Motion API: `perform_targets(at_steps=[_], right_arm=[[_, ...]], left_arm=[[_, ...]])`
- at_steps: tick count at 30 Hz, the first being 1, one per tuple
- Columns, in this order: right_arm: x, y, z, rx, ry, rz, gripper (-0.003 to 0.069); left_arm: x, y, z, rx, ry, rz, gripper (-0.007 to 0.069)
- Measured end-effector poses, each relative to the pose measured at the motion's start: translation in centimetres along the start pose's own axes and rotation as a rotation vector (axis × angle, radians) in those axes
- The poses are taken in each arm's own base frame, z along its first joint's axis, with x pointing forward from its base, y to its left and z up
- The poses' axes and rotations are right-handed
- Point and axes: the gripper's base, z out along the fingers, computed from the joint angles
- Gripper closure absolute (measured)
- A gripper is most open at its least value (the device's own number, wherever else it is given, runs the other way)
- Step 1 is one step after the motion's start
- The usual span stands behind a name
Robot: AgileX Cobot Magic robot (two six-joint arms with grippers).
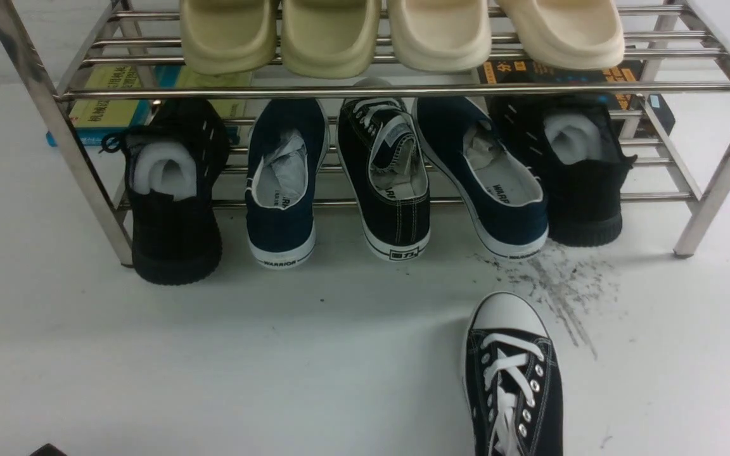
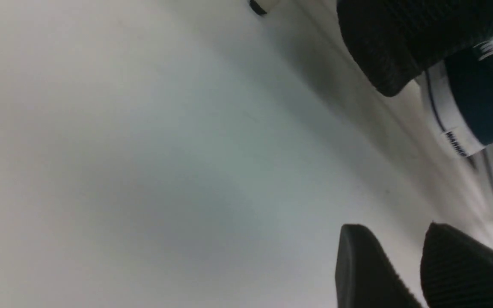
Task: Take the shoes off the shelf with your hand on the white table.
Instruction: 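Grasp a shoe standing on the lower shelf of the shoe rack with the left gripper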
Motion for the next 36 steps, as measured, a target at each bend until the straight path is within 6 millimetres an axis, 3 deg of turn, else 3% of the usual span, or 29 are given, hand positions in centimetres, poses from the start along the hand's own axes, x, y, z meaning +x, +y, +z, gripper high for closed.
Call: perform_targets(at_steps=[3,4,5,8,13,15,16,18,19,22,27,28,29,30,32,36], right_arm=[[1.7,-1.3,-1.1,0.005,-0.047,0.0,0.0612],[3.4,-2.2,-1.2,-0.003,-0.099,-0.004,0.0637],[3.4,-2.2,-1.2,-0.003,-0.099,-0.004,0.0637],[5.8,-2.9,-0.2,-0.064,-0.24,-0.027,0.0655],[7.2,-2.9,0.5,-0.156,-0.382,-0.015,0.0655],[7.3,-2.9,0.5,-0.172,-0.402,0.01,0.0655],[7.4,-2.9,0.5,-0.18,-0.403,0.044,0.0655],[7.4,-3.0,0.5,-0.178,-0.402,0.055,0.0654],[7.4,-3.1,0.5,-0.168,-0.403,0.064,0.0653],[7.4,-3.3,0.5,-0.146,-0.403,0.068,0.0653],[7.5,-3.4,0.5,-0.137,-0.402,0.066,0.0653],[7.5,-3.4,0.5,-0.137,-0.402,0.066,0.0653],[7.5,-3.4,0.5,-0.133,-0.403,0.063,0.0651],[7.5,-3.4,0.5,-0.132,-0.403,0.063,0.0651],[7.5,-3.5,0.5,-0.119,-0.403,0.057,0.0649],[7.5,-3.6,0.5,-0.106,-0.398,0.053,0.0645]], left_arm=[[0.1,-0.1,0.0,0.015,0.01,-0.083,0.0385],[0.1,-0.2,0.0,0.018,0.011,-0.102,0.0385],[0.1,-0.2,0.0,0.018,0.011,-0.101,0.0385],[0.1,-0.2,0.0,0.02,0.01,-0.109,0.0385],[-0.4,-0.7,-0.2,0.059,-0.021,-0.119,0.0396],[-1.2,-1.9,-0.8,0.09,-0.035,-0.073,0.0424],[-2.4,-3.6,-2.0,0.129,-0.061,0.002,0.0475],[-3.1,-4.6,-2.7,0.147,-0.073,0.041,0.051],[-4.2,-6.2,-3.5,0.151,-0.068,0.087,0.0563],[-5.9,-8.5,-3.5,0.079,0.027,0.148,0.0621],[-7.6,-10.3,1.0,-0.233,0.413,0.26,0.0624],[-7.7,-10.4,0.9,-0.234,0.417,0.261,0.0624],[-8.1,-10.7,3.1,-0.321,0.578,0.302,0.0624],[-8.1,-10.8,3.4,-0.329,0.592,0.299,0.0624],[-8.4,-11.6,5.9,-0.343,0.741,0.32,0.0624],[-8.5,-14.3,9.6,-0.229,0.883,0.326,0.0624]])
